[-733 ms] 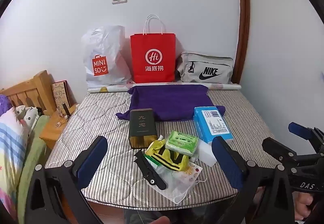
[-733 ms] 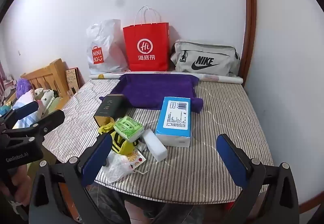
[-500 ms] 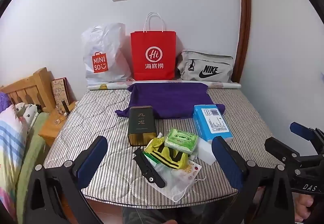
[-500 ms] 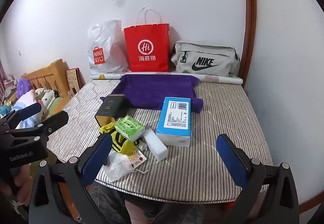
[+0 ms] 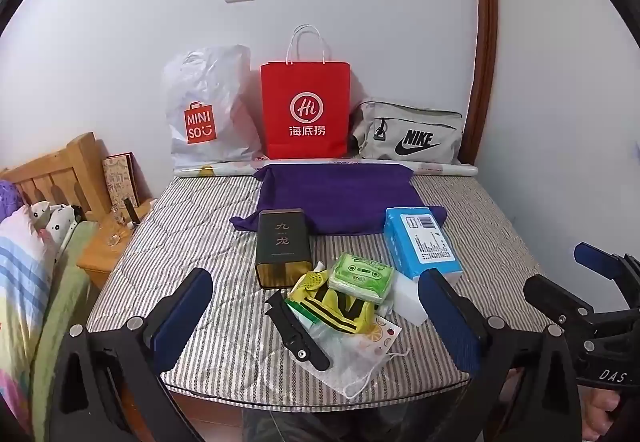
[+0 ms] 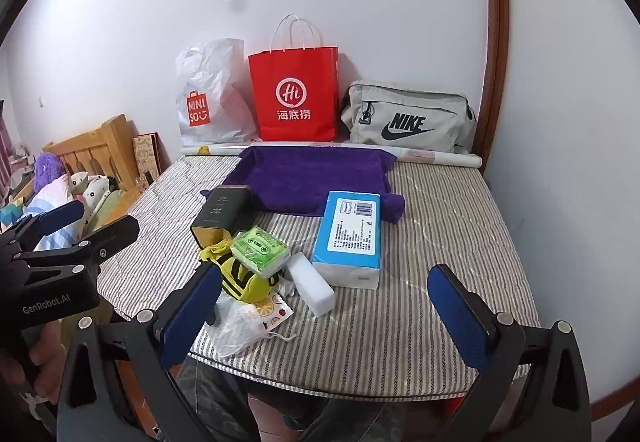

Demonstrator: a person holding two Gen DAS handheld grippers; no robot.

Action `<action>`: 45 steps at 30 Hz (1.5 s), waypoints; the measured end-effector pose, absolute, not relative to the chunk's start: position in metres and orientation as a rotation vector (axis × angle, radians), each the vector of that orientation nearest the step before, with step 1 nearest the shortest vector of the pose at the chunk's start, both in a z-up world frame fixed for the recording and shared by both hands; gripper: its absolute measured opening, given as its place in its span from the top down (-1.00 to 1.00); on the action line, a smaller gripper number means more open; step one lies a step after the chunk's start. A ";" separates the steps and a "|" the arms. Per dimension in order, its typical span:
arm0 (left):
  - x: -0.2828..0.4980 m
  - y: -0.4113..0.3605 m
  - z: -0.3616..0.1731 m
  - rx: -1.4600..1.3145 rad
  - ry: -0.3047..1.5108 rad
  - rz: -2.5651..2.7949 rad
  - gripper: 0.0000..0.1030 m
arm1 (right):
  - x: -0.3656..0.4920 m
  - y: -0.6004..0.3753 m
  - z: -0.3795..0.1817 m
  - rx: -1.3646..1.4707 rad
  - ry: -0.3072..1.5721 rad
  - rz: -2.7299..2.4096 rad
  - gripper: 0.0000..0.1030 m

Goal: Organize soft objects

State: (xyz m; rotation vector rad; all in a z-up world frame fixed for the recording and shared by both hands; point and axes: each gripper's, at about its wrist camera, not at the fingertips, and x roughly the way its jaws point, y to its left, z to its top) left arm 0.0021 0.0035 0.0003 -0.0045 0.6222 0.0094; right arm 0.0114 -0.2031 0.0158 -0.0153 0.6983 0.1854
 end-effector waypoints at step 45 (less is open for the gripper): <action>-0.004 -0.001 -0.003 0.004 0.619 -0.011 -1.00 | 0.008 -0.199 0.017 -0.024 0.689 0.192 -0.97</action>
